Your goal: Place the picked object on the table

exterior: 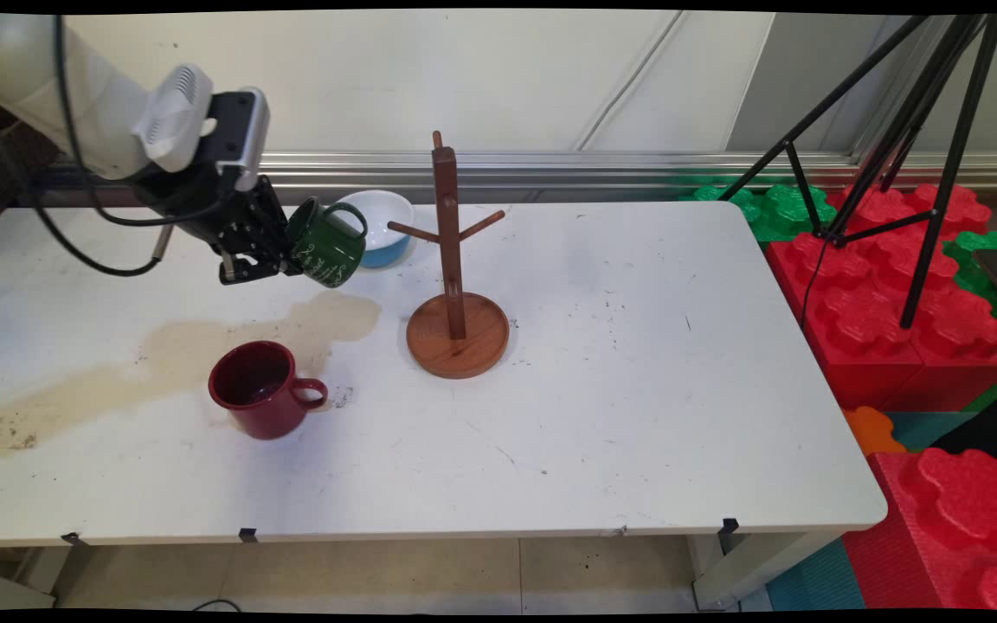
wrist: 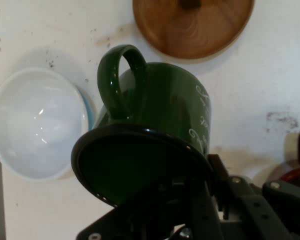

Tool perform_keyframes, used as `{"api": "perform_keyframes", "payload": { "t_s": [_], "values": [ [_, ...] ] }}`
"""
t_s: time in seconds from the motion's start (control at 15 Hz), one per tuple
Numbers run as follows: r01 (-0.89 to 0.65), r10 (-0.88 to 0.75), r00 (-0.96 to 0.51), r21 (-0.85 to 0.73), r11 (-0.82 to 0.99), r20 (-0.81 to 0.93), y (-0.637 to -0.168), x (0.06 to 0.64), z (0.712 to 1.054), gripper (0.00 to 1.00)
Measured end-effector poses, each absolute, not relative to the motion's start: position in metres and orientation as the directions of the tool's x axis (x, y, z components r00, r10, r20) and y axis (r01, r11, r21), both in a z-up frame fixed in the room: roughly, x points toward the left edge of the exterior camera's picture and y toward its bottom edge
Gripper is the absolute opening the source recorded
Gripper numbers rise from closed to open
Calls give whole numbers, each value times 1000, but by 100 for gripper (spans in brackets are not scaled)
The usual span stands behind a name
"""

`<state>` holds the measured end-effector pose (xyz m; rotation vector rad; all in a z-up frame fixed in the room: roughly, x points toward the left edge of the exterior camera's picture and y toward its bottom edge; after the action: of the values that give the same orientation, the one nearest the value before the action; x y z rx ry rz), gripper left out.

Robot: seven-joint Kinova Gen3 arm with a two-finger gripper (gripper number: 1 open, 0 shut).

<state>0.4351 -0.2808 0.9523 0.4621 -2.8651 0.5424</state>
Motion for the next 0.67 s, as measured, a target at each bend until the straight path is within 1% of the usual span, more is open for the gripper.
{"api": "perform_keyframes", "payload": {
  "t_s": [0.67],
  "values": [
    [-328,-310,-945,-326,887,105,-325,422,904,0]
  ]
}}
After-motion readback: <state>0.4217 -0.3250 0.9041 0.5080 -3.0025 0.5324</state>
